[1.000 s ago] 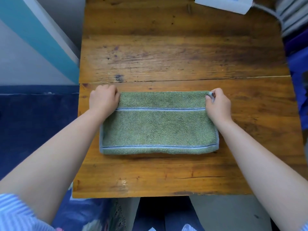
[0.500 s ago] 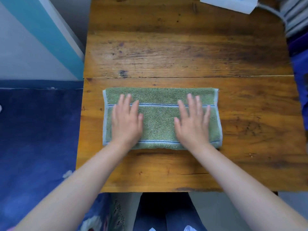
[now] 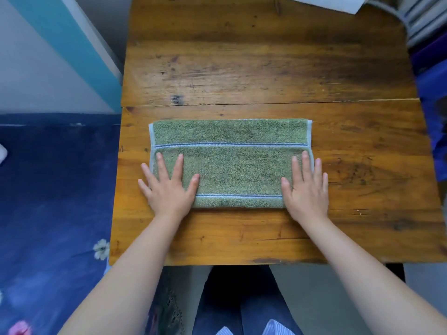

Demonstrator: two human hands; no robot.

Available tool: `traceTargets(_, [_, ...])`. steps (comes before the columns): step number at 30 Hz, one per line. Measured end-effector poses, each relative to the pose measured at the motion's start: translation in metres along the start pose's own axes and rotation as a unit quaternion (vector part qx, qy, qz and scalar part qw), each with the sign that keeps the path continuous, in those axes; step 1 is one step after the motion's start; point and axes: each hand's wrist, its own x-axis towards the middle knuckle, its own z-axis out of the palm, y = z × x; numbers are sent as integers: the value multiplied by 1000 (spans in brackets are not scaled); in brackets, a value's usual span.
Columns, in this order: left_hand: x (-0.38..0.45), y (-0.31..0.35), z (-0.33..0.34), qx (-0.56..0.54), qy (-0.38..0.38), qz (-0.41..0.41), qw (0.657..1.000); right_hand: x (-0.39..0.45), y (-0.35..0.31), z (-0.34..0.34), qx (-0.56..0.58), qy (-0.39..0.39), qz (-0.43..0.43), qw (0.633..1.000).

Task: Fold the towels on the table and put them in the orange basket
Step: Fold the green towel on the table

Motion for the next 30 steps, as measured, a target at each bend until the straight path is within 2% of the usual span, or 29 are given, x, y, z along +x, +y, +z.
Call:
traceTargets(6, [0,1,-3,8,-19,-14,1000,2,4,2,20,-6,23,1000])
traceTargets(11, [-2,3,-10,34,-15,7,999,-12,10,-1,41,2,84,996])
traceTargets(15, [-6,11,-15,18,35,91,995,-30,13,-4,68,14,118,991])
traceTargets(18, [-12,20,-14,20,18,145,989,-40,8,-11,60,37,139,988])
traceTargets(20, [-18,28,-12,25,11,171,985,-44,2,-16,70,17,161,984])
traceTargets(24, [-17,57,-16,27,4,232,972,-34,-12,-27,172,-22,202,964])
traceTargets(30, [11,143,-37,71,-27,363,929,-13,-5,-36,300,-51,256,917])
